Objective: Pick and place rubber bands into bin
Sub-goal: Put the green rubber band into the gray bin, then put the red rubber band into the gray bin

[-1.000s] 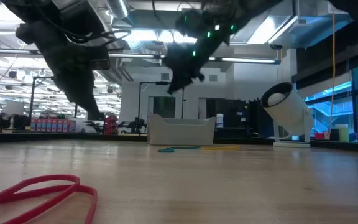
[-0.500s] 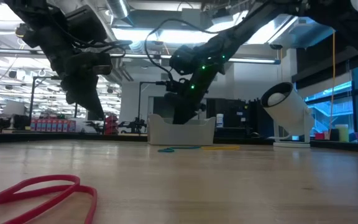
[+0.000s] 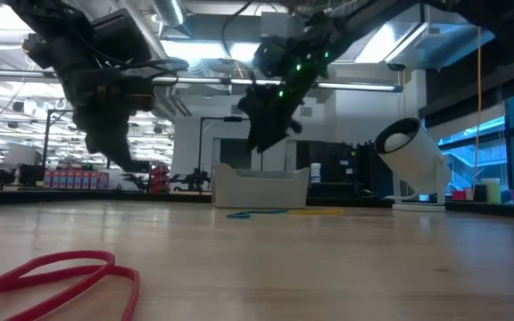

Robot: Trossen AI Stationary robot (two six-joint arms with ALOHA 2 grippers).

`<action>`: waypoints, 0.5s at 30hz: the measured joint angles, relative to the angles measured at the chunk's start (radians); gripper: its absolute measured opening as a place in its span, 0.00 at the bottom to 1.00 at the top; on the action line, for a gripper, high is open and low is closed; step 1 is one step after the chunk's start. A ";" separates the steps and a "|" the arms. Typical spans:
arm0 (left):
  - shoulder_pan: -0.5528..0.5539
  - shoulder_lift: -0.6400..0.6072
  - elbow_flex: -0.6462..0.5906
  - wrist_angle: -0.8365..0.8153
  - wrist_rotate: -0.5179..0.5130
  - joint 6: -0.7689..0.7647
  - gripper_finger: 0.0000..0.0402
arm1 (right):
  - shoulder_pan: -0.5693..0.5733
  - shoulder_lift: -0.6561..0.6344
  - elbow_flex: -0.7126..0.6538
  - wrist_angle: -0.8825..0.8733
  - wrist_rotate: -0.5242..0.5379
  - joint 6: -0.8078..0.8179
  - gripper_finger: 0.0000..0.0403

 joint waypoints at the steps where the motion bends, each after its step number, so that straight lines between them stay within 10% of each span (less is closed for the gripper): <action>1: -0.008 0.000 0.000 -0.009 0.001 0.000 0.00 | 0.000 -0.011 0.005 -0.010 0.022 0.000 0.47; 15: -0.254 0.000 0.000 -0.059 -0.035 -0.094 0.00 | 0.190 -0.203 -0.158 -0.172 0.028 0.157 0.04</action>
